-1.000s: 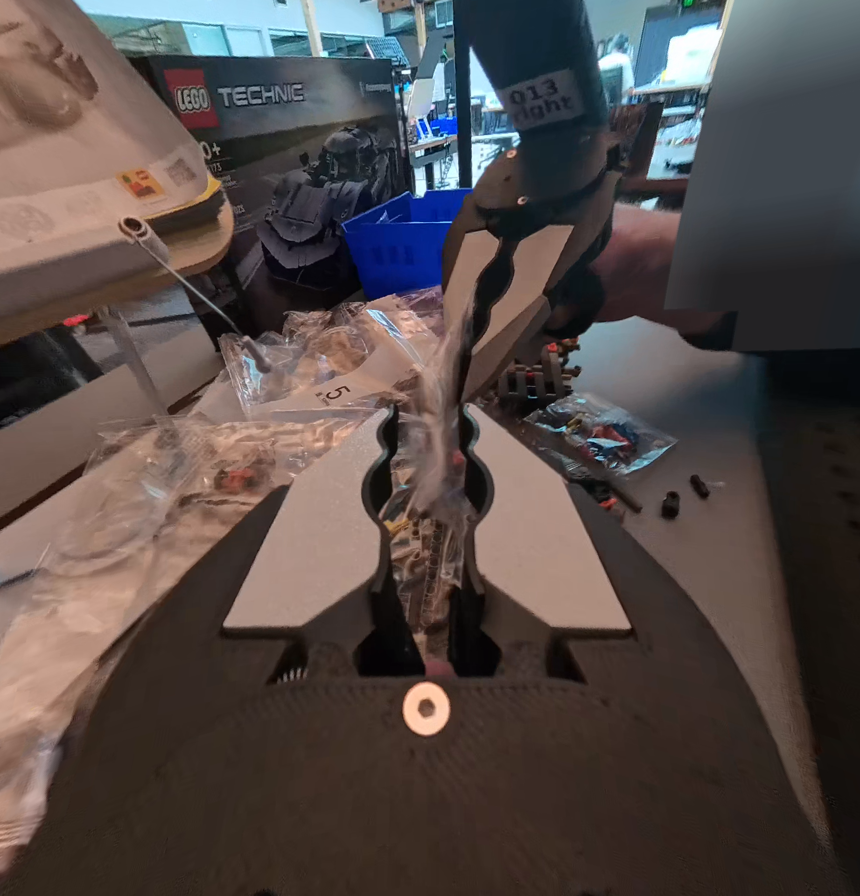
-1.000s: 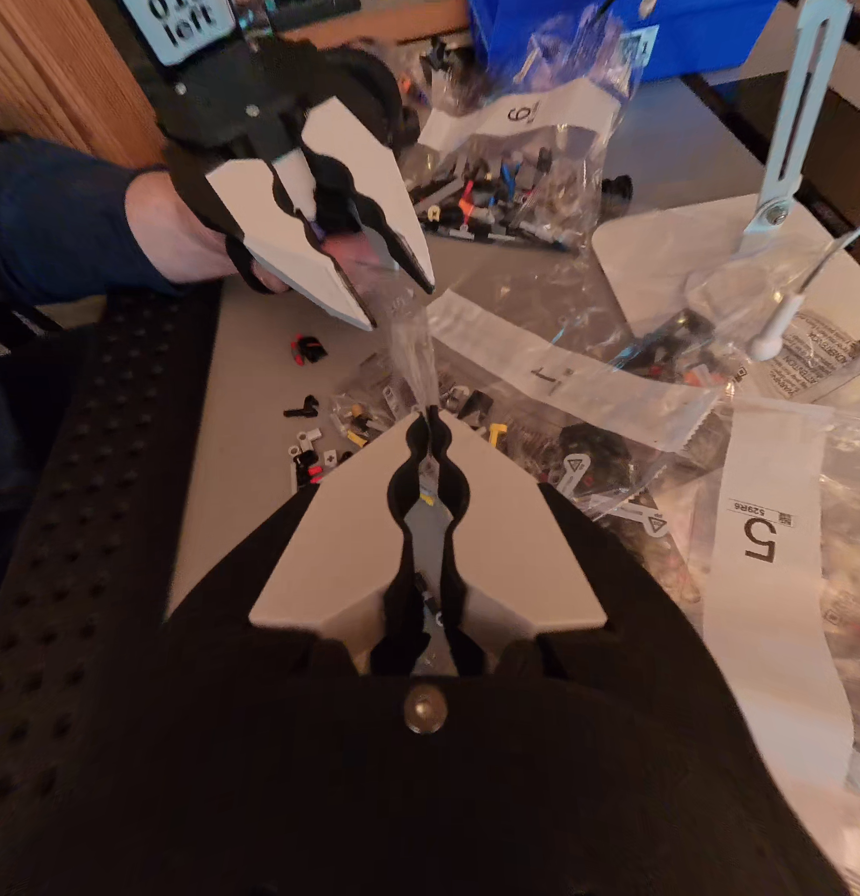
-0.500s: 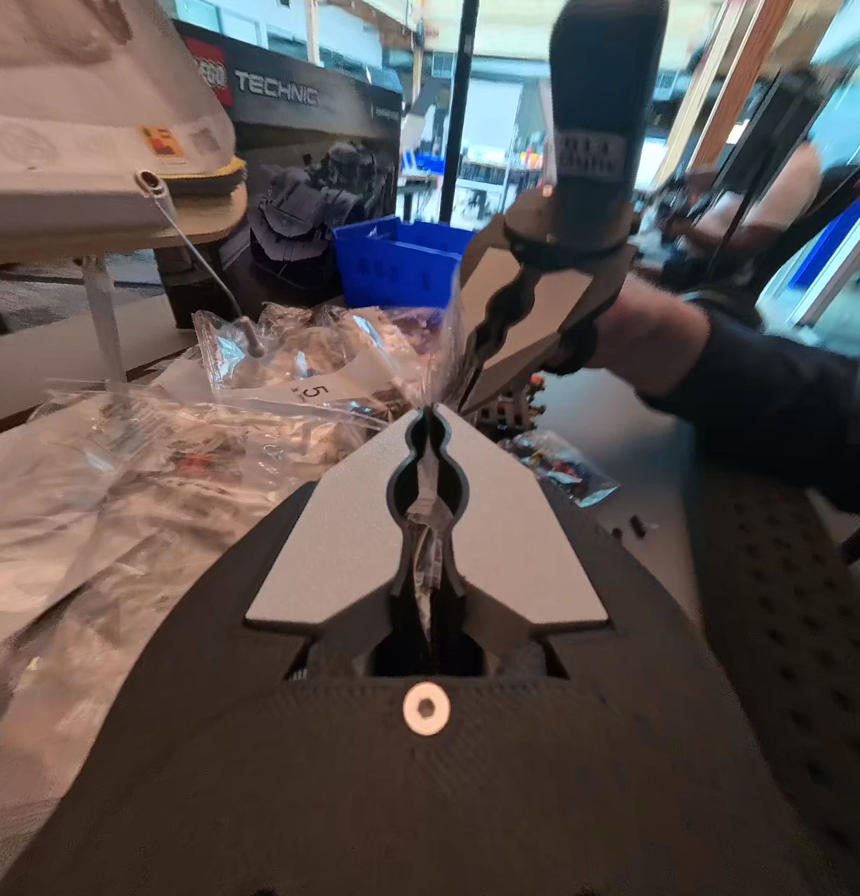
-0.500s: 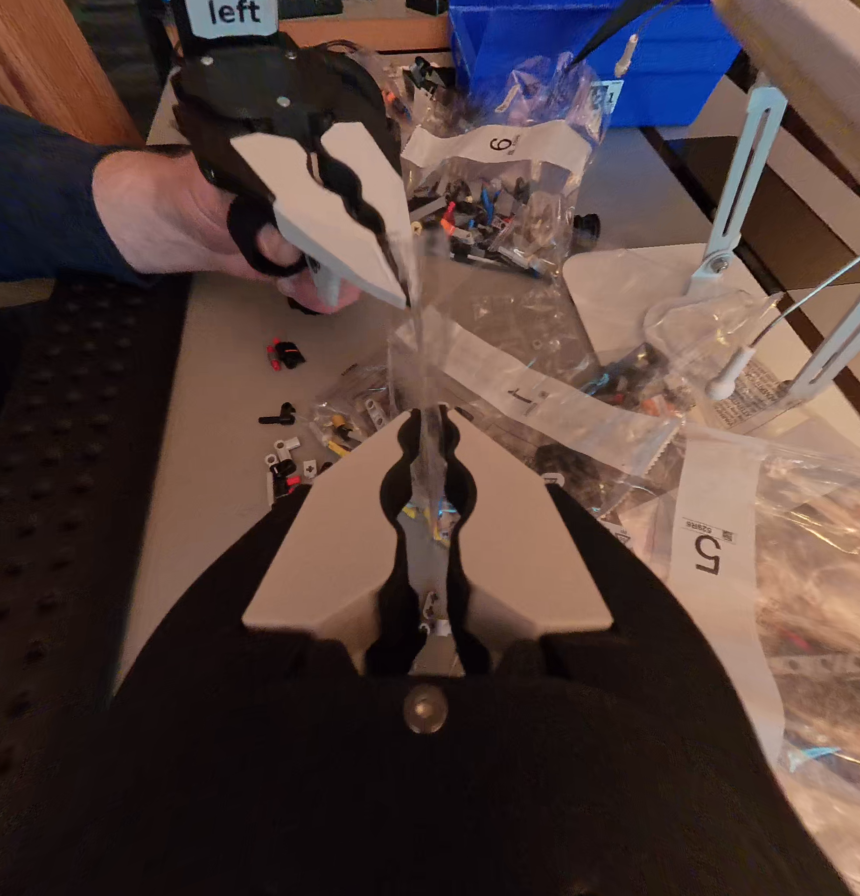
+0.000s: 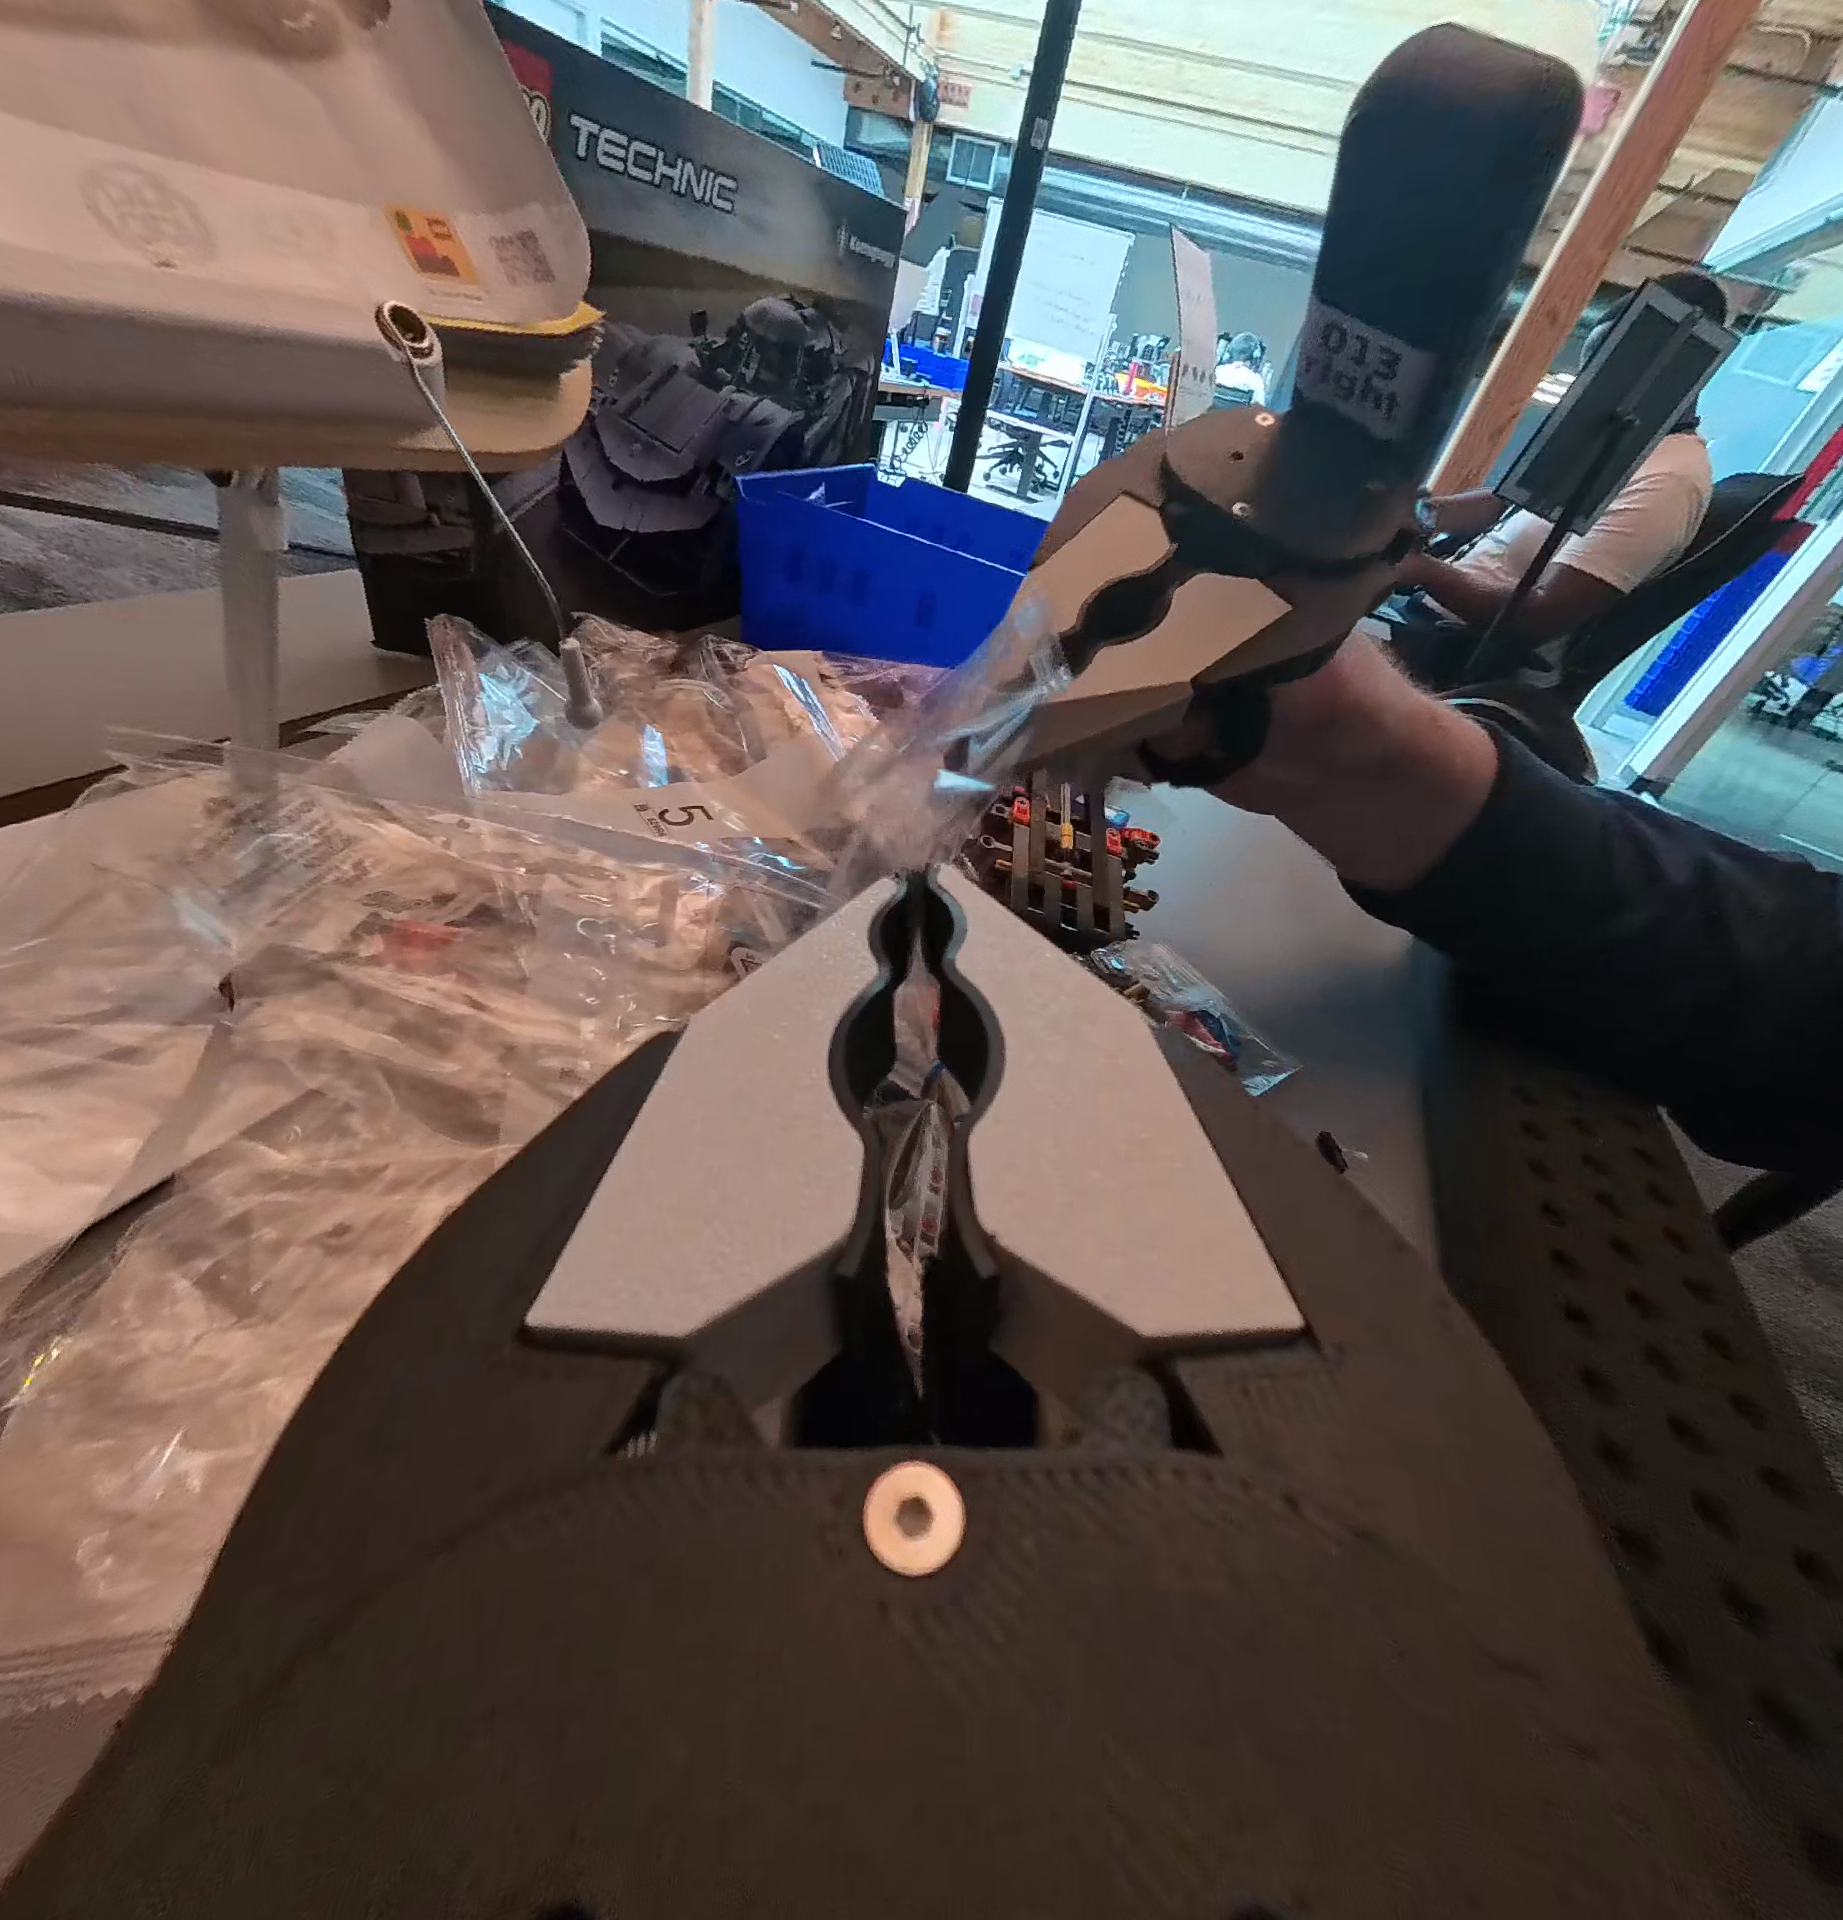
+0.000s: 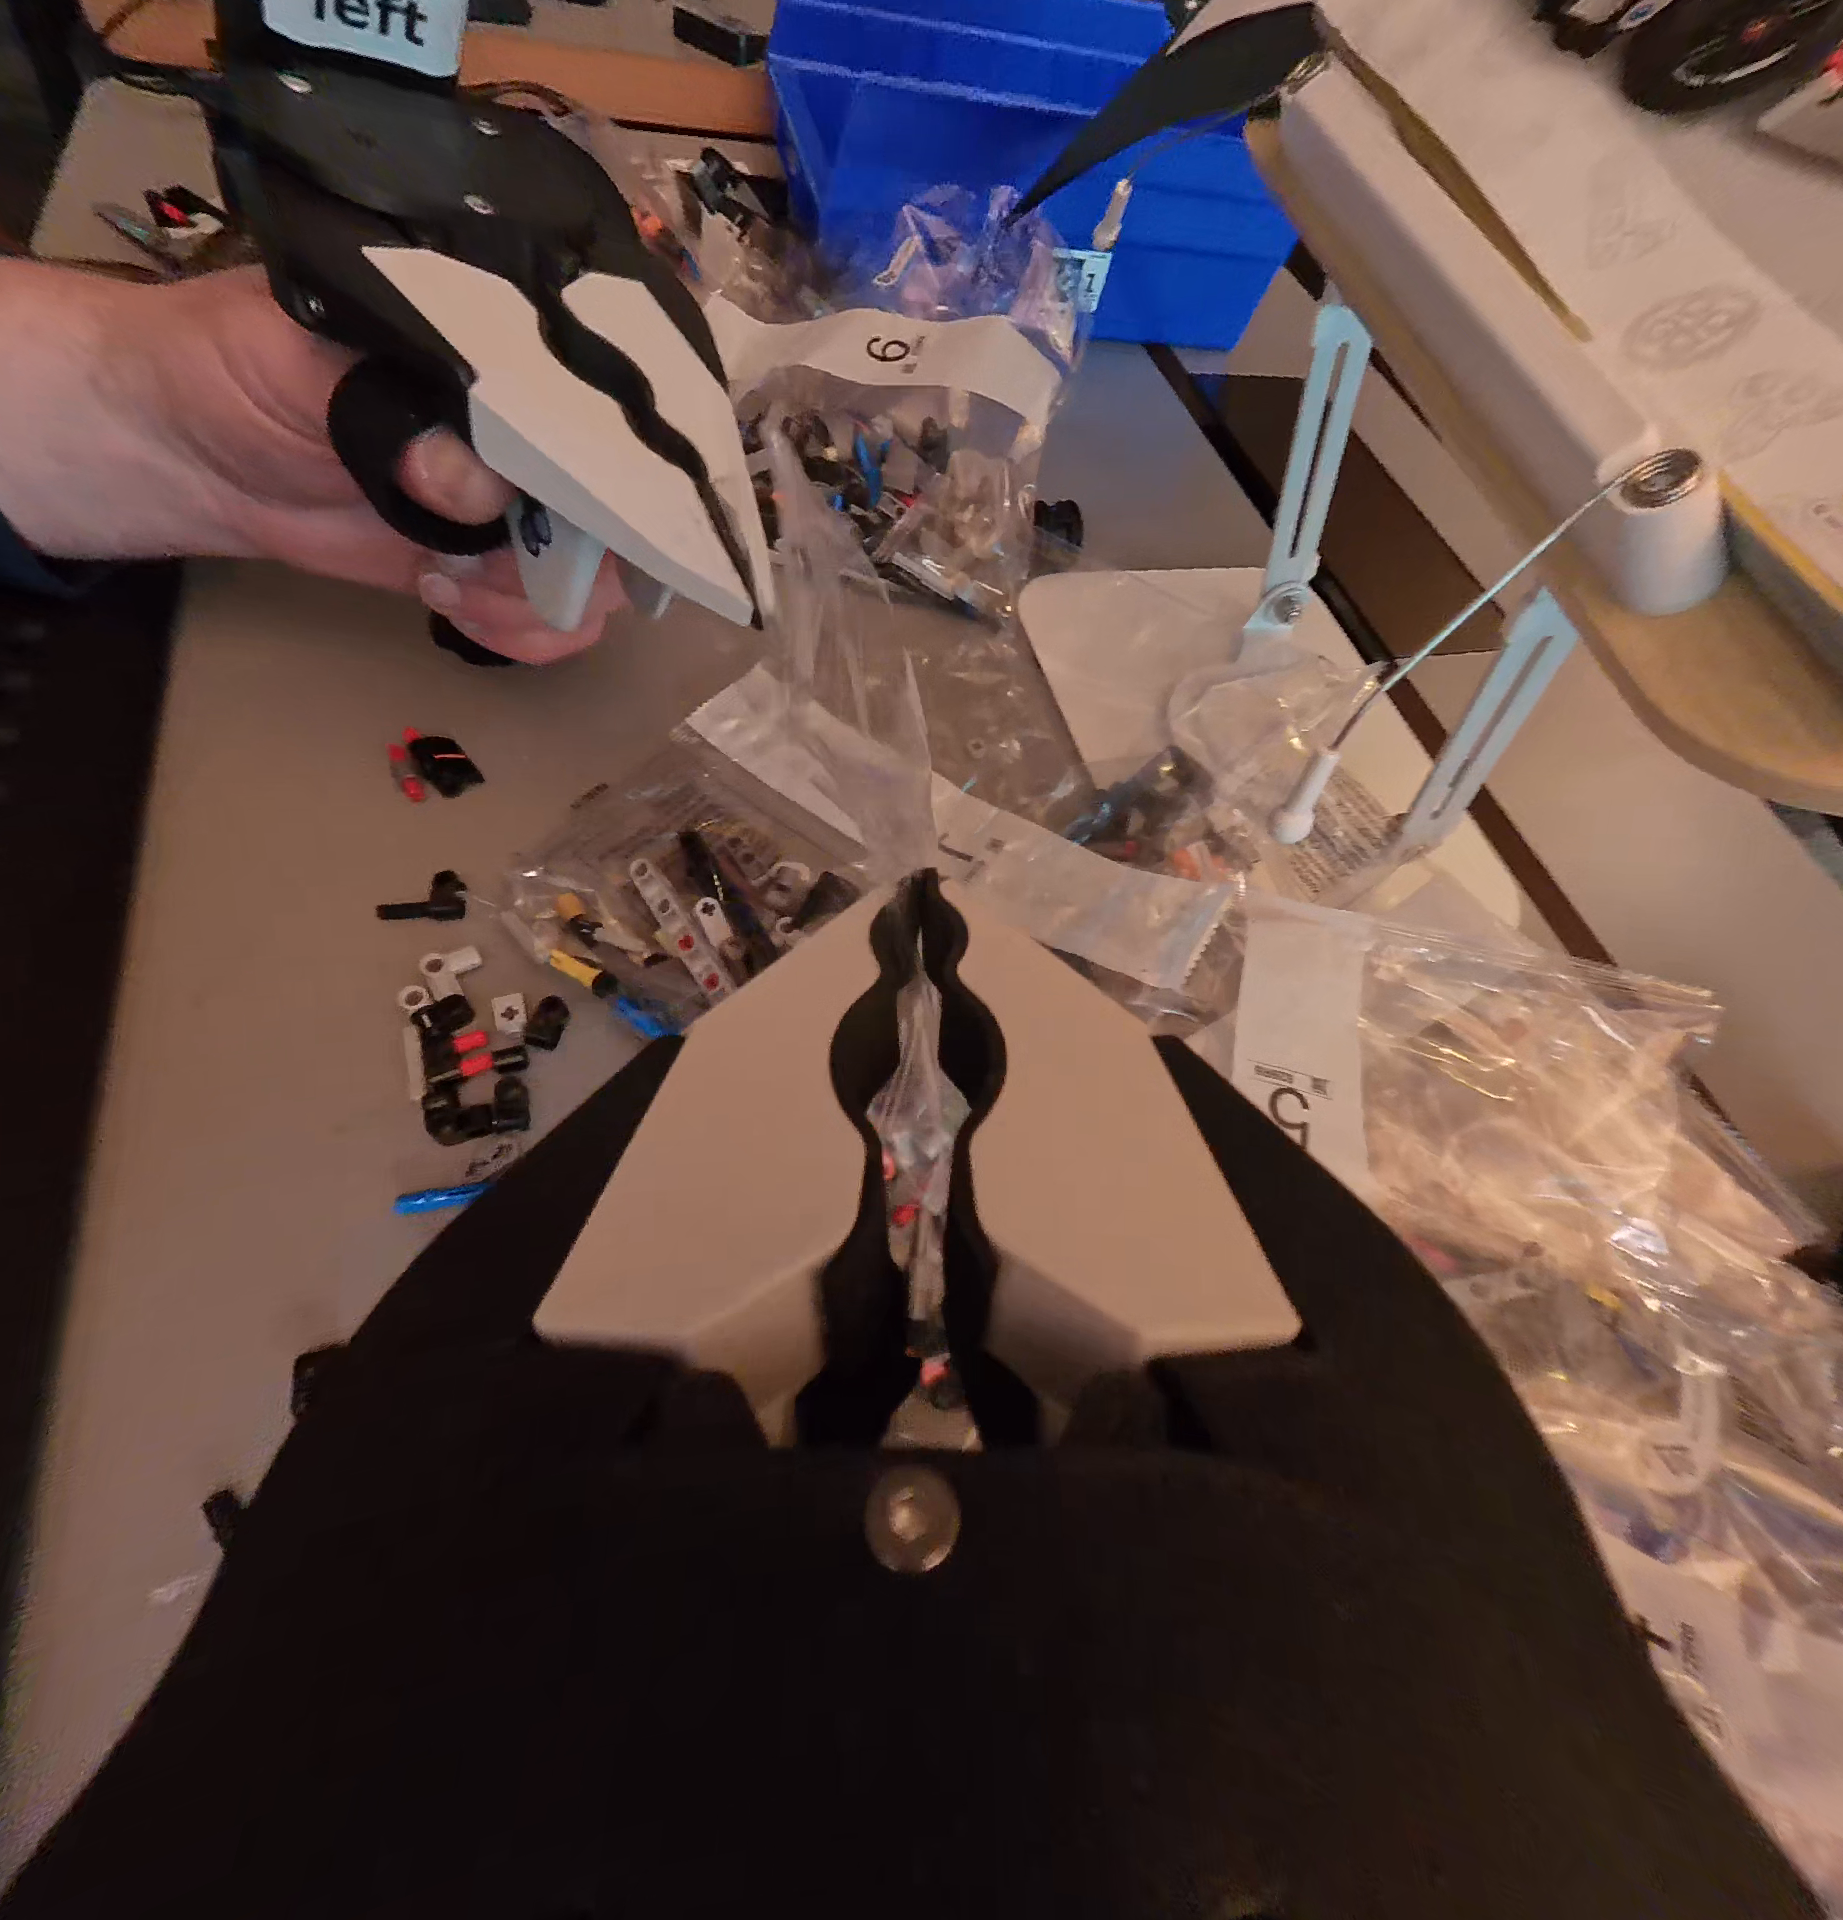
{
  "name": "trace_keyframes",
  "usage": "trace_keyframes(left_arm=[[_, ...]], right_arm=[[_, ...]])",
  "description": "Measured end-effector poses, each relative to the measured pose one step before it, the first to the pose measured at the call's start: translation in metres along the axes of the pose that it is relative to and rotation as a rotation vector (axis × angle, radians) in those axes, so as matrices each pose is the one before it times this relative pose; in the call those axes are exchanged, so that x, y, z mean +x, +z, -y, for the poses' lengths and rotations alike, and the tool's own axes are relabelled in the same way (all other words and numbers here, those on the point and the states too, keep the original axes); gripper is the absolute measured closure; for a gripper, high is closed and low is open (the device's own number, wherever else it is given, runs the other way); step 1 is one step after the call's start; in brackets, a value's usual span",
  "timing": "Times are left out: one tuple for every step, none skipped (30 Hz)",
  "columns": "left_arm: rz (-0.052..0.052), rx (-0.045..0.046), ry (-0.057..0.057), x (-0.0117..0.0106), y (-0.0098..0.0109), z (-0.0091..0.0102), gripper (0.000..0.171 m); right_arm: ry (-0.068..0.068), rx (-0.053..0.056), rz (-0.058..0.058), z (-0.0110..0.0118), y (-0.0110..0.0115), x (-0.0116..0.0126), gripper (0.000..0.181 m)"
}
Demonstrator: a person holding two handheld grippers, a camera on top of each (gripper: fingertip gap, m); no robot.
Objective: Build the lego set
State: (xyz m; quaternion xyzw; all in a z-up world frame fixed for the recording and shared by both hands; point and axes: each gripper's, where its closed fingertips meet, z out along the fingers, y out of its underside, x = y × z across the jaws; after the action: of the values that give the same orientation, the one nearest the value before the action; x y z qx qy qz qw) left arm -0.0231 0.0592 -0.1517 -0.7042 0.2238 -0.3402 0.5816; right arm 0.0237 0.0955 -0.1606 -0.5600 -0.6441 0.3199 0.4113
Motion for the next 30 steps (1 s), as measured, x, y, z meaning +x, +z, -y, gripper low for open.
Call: trace_keyframes(left_arm=[[-0.0025, -0.00509, -0.0015, 0.00019, 0.00014, -0.00081, 0.171], [-0.0082, -0.00072, -0.005, 0.00091, 0.00017, -0.00036, 0.171], [-0.016, 0.00117, -0.0114, 0.0017, 0.00002, 0.00007, 0.171], [-0.0149, 0.0023, -0.0161, 0.00134, -0.00001, 0.00007, 0.171], [-0.0182, 0.00228, -0.0181, 0.00151, 0.00015, -0.00007, 0.171], [-0.0241, 0.00378, -0.02, 0.00224, -0.00003, 0.00013, 0.171], [-0.027, 0.00879, -0.0203, 0.00284, -0.00025, 0.00101, 0.171], [-0.0287, 0.01223, -0.0178, 0.0034, -0.0004, 0.00169, 0.171], [-0.0256, 0.01433, -0.0138, 0.00343, -0.00012, 0.00219, 0.171], [-0.025, 0.01481, -0.0104, 0.00368, -0.00008, 0.0023, 0.171], [-0.0249, 0.01291, -0.0096, 0.00388, 0.0002, 0.00194, 0.171], [-0.0213, 0.01006, -0.0087, 0.00341, 0.0004, 0.0014, 0.171], [-0.0127, 0.01278, -0.006, 0.00192, 0.00007, 0.00174, 0.171], [-0.0073, 0.01691, -0.0024, 0.00119, -0.00031, 0.00249, 0.171], [-0.0074, 0.01446, -0.0032, 0.00097, -0.00056, 0.00219, 0.171], [-0.0049, 0.0107, -0.0036, 0.00046, -0.00065, 0.00186, 0.171], [0.0009, 0.01125, -0.0008, -0.00038, -0.00085, 0.0018, 0.171], [0.0016, 0.01136, 0.0025, -0.00019, -0.00084, 0.00194, 0.171], [-0.0014, 0.00509, 0.0035, 0.00038, -0.00061, 0.00123, 0.171], [-0.0032, -0.00076, 0.0041, 0.00093, 0.00003, 0.00022, 0.171], [-0.0014, -0.0043, 0.0052, 0.00081, 0.0005, -0.00058, 0.171], [-0.0027, -0.00871, 0.0046, 0.00113, 0.00087, -0.00144, 0.171], [-0.0046, -0.01121, 0.0023, 0.00119, 0.00118, -0.00191, 0.171], [-0.0031, -0.00808, 0.0007, 0.00098, 0.00137, -0.00173, 0.171], [-0.0026, -0.00504, -0.002, 0.00075, 0.00126, -0.00143, 0.171], [-0.0051, -0.00448, -0.0051, 0.00083, 0.00124, -0.00116, 0.171], [-0.0002, -0.00787, -0.0035, 0.0, 0.00099, -0.00171, 0.171], [0.0033, -0.00762, 0.0005, -0.00049, 0.0008, -0.00154, 0.171], [-0.0011, -0.00244, -0.0011, 0.0002, 0.00034, -0.0006, 0.171], [-0.005, 0.00331, -0.0044, 0.0008, 0.00009, 0.00045, 0.171]], right_arm=[[-0.0085, -0.0047, -0.0162, -0.00045, -0.00031, 0.00199, 0.181], [-0.0154, -0.0202, -0.0158, -0.00292, 0.00033, 0.00192, 0.181], [-0.0196, -0.0228, -0.017, -0.00368, 0.00049, 0.00174, 0.181], [-0.0158, -0.0117, -0.0134, -0.00205, 0.00046, 0.00131, 0.181], [-0.0088, -0.0087, -0.0041, -0.00129, 0.0005, 0.0001, 0.181], [-0.0101, -0.0122, 0.0014, -0.00171, 0.00067, -0.00072, 0.181], [-0.013, -0.009, 0.0002, -0.00118, 0.00041, -0.00069, 0.181], [-0.0083, -0.0028, 0.0014, -0.00034, 0.00003, -0.00077, 0.181], [-0.0023, -0.0026, 0.0076, -0.00015, 0.00006, -0.0014, 0.181], [-0.0034, -0.0043, 0.0108, -0.00039, 0.00029, -0.00181, 0.181], [-0.0077, -0.0028, 0.0091, -0.00027, 0.00026, -0.002, 0.181], [-0.0079, 0.0002, 0.0118, 0.00025, 0.00045, -0.00264, 0.181], [-0.0045, -0.0005, 0.0153, 0.00024, 0.00069, -0.00306, 0.181], [-0.004, 0.0034, 0.0151, 0.00094, 0.00051, -0.00298, 0.181], [-0.0026, 0.0067, 0.0172, 0.00154, 0.00043, -0.0033, 0.181], [-0.0009, 0.0074, 0.021, 0.00148, 0.00033, -0.00378, 0.181], [-0.002, 0.0081, 0.0194, 0.00133, 0.0003, -0.00335, 0.181], [-0.0026, 0.0071, 0.0185, 0.00107, 0.00022, -0.00322, 0.181], [-0.0011, 0.008, 0.0174, 0.00104, 0.00021, -0.00281, 0.181], [0.0011, 0.0087, 0.0044, 0.00121, 0.00031, -0.00091, 0.181], [-0.0031, 0.0091, -0.0128, 0.00175, -0.00009, 0.00128, 0.181], [-0.0092, 0.0121, -0.0168, 0.00279, -0.0003, 0.00141, 0.181], [-0.006, 0.0118, -0.0158, 0.00347, -0.00037, 0.00109, 0.175], [-0.0046, 0.0108, -0.0233, 0.00385, -0.00026, 0.00202, 0.168], [-0.0105, 0.0088, -0.0278, 0.00374, 0.0001, 0.00218, 0.162], [-0.0186, 0.0, -0.0314, 0.00249, 0.00086, 0.00206, 0.157], [-0.0269, -0.014, -0.0333, 0.00014, 0.00122, 0.00201, 0.152], [-0.0298, -0.0217, -0.0382, -0.00109, 0.00096, 0.00291, 0.15], [-0.0274, -0.016, -0.0353, -0.00054, 0.00044, 0.00299, 0.149], [-0.018, -0.0062, -0.0244, 0.00063, 0.0001, 0.00186, 0.148]])
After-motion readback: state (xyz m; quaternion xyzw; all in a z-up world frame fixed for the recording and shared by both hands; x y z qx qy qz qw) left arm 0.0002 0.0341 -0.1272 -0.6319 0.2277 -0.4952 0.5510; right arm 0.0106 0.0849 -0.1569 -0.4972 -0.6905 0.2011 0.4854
